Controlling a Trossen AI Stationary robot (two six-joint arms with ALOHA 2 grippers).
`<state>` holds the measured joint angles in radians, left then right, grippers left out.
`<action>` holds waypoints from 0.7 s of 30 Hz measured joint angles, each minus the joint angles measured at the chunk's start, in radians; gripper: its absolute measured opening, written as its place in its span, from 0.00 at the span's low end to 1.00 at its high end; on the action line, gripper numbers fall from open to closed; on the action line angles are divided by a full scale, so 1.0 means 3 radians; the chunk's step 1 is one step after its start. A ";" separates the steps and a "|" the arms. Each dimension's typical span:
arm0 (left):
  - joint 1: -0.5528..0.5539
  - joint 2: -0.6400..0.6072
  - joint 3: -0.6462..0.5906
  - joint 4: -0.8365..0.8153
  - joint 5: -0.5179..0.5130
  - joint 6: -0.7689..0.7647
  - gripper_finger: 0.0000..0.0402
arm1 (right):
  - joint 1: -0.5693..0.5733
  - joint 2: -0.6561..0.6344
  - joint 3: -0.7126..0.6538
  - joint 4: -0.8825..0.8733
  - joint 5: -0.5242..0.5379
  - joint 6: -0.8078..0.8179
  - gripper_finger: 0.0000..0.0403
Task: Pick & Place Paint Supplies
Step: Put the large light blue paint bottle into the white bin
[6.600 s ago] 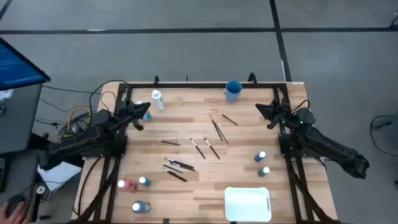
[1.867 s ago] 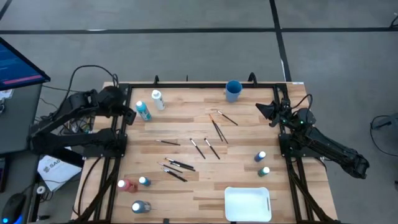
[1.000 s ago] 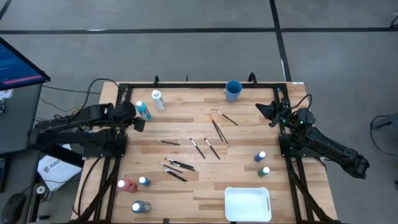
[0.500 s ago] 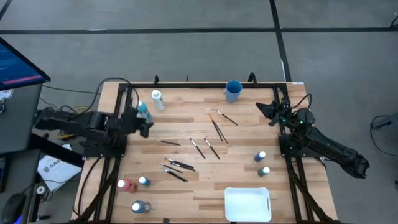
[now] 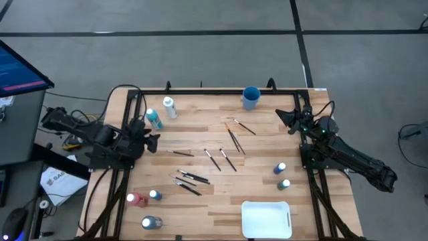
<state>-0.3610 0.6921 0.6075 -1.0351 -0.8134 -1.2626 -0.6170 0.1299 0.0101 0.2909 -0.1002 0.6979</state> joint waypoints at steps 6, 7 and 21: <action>0.0122 0.0315 -0.0026 -0.0058 0.0019 -0.0290 0.63 | 0.0000 -0.0001 -0.0001 0.0001 0.0000 -0.0001 0.00; 0.0126 0.0368 -0.0041 -0.0052 0.0020 -0.0371 0.63 | 0.0000 0.0000 0.0000 0.0000 0.0000 -0.0001 0.00; -0.0345 0.0534 -0.0388 -0.0007 -0.0652 -0.1136 0.64 | 0.0000 -0.0001 -0.0001 0.0001 0.0000 0.0007 0.00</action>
<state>-0.4646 0.8524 0.4912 -1.0371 -1.0091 -1.6034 -0.6170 0.1295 0.0099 0.2912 -0.1001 0.7000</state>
